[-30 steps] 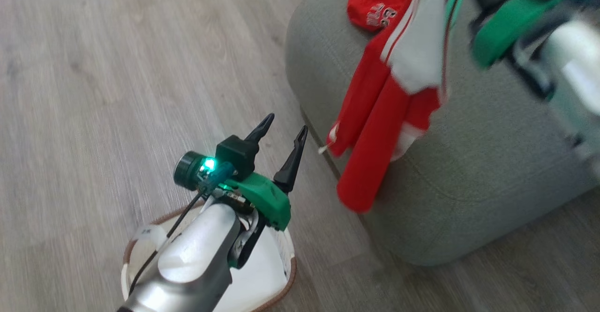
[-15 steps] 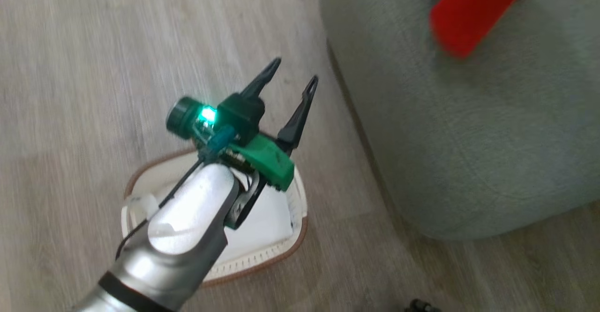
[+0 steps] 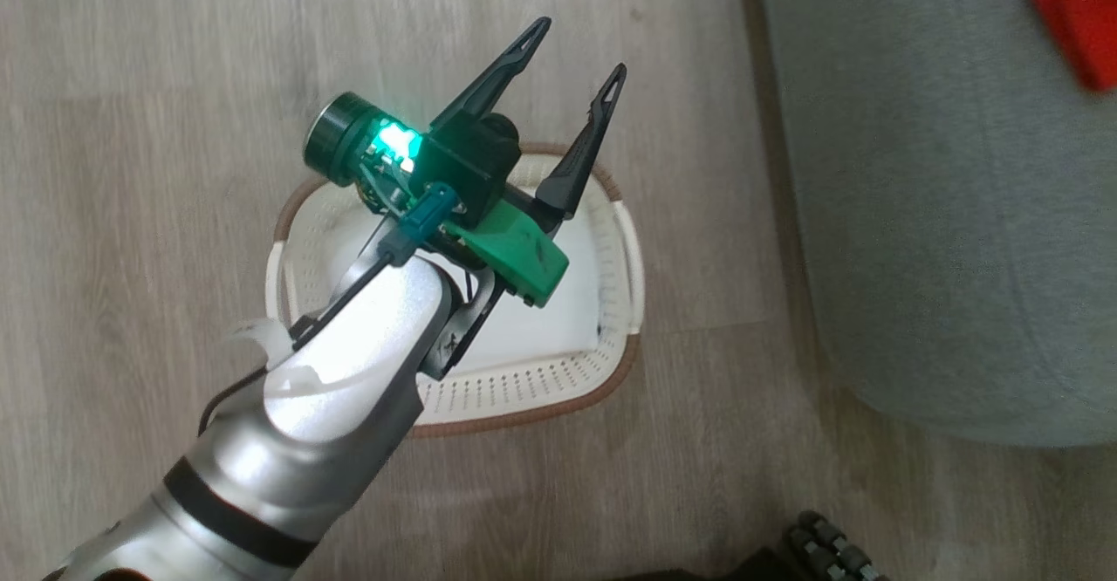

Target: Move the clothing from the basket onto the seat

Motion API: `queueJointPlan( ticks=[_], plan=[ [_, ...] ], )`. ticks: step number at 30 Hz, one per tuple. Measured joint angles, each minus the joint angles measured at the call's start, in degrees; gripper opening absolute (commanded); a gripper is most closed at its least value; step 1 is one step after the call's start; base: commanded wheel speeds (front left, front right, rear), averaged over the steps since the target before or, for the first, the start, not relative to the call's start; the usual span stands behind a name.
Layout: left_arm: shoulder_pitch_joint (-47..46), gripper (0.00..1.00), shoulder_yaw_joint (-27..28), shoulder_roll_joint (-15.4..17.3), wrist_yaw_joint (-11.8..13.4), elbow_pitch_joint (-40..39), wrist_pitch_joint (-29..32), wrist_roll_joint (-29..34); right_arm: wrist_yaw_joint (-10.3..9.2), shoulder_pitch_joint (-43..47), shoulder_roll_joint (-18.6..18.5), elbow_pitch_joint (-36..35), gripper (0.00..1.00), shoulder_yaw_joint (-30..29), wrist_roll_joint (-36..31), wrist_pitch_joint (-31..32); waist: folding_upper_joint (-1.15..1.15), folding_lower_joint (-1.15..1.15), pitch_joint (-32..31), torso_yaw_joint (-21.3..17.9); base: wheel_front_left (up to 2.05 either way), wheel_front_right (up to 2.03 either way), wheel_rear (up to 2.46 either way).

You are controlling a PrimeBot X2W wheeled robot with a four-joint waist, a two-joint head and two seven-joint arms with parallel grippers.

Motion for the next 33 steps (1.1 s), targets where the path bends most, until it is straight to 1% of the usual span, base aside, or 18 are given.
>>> queueJointPlan(
  ticks=[3, 6, 10, 12, 13, 14, 15, 16, 18, 21, 25, 29, 33],
  plan=[
    [0.01, 1.00, -0.18, 0.52, 0.25, -0.58, 0.10, 0.01, 0.00, 5.55, 1.60, 0.67, 0.00, -5.19, -3.00, 0.00, 0.00, 0.00, 2.14, 1.35, 0.00, 0.00, 0.00],
    [0.01, 1.00, -0.19, 1.26, 0.43, -0.73, 0.27, 0.01, 0.00, 9.95, 4.10, 0.82, 0.00, -9.53, -5.90, 0.00, 0.00, 0.00, 3.74, 2.12, 0.00, 0.00, 0.00],
    [0.01, 1.00, -0.16, 1.76, 0.85, -0.75, 0.35, 0.01, 0.00, 14.47, 8.17, 0.18, 0.00, -13.94, -9.36, 0.00, 0.00, 0.00, 4.39, 1.88, 0.00, 0.00, 0.00],
    [0.01, 1.00, -0.15, 1.98, 0.94, -0.80, 0.35, 0.01, 0.00, 16.04, 9.10, -0.90, 0.00, -16.28, -10.68, 0.00, 0.00, -0.01, 4.27, 1.42, 0.00, 0.00, 0.00],
    [0.01, 1.00, -0.15, 1.98, 0.94, -0.80, 0.35, 0.01, 0.00, 16.04, 9.10, -0.90, 0.15, -16.28, -10.68, 0.00, 0.00, -0.01, 4.27, 1.42, 0.00, 0.00, 0.00],
    [0.01, 1.00, -0.15, 2.09, 0.94, -0.80, 0.43, 0.01, 0.00, 16.61, 9.25, -1.52, 0.44, -17.56, -11.34, 0.00, 0.00, -0.01, 4.16, 1.17, 0.00, 0.00, 0.00],
    [0.02, 1.00, -0.14, 2.14, 0.94, -0.79, 0.54, 0.00, 0.00, 16.98, 9.56, -1.87, 0.82, -18.74, -11.89, 0.00, 0.00, -0.01, 3.99, 0.92, 0.00, 0.00, 0.00],
    [0.02, 1.00, -0.13, 2.15, 0.96, -0.80, 0.53, -0.01, 0.00, 17.28, 9.96, -2.20, 1.00, -19.81, -12.33, 0.00, 0.00, -0.01, 3.75, 0.68, 0.00, 0.00, 0.00],
    [0.16, 1.00, 0.36, 2.18, 1.82, -0.82, 0.24, -0.07, 0.00, 18.04, 11.25, -3.20, 1.00, -20.94, -13.45, 0.00, 0.01, -0.01, 3.19, 0.12, 0.00, 0.00, 0.00],
    [0.50, 1.00, 0.75, 2.26, 2.48, -0.76, -0.46, -0.74, 0.00, 19.75, 13.05, -4.35, 1.00, -21.52, -15.27, 0.00, 0.00, -0.01, 2.06, -0.72, 0.00, 0.00, 0.00],
    [1.36, 1.00, 1.66, 2.32, 2.79, -0.54, -1.27, -1.75, 0.00, 23.13, 15.14, -6.30, 1.00, -21.20, -15.48, 0.00, 0.01, -0.01, -0.16, -1.57, 0.00, 0.00, 0.00],
    [3.37, 1.00, 2.54, 2.46, 3.90, 0.21, -2.60, -2.90, 0.00, 25.67, 17.09, -8.39, 1.00, -18.02, -15.02, 0.00, 0.00, -0.01, -3.02, -2.30, 0.00, 0.00, 0.00],
    [5.71, 1.00, 4.37, 2.46, 4.82, 0.85, -3.92, -4.33, 0.00, 27.39, 18.64, -11.41, 1.00, -13.07, -12.14, 0.00, 0.01, -0.01, -6.46, -2.70, 0.00, 0.00, 0.00]
  ],
)
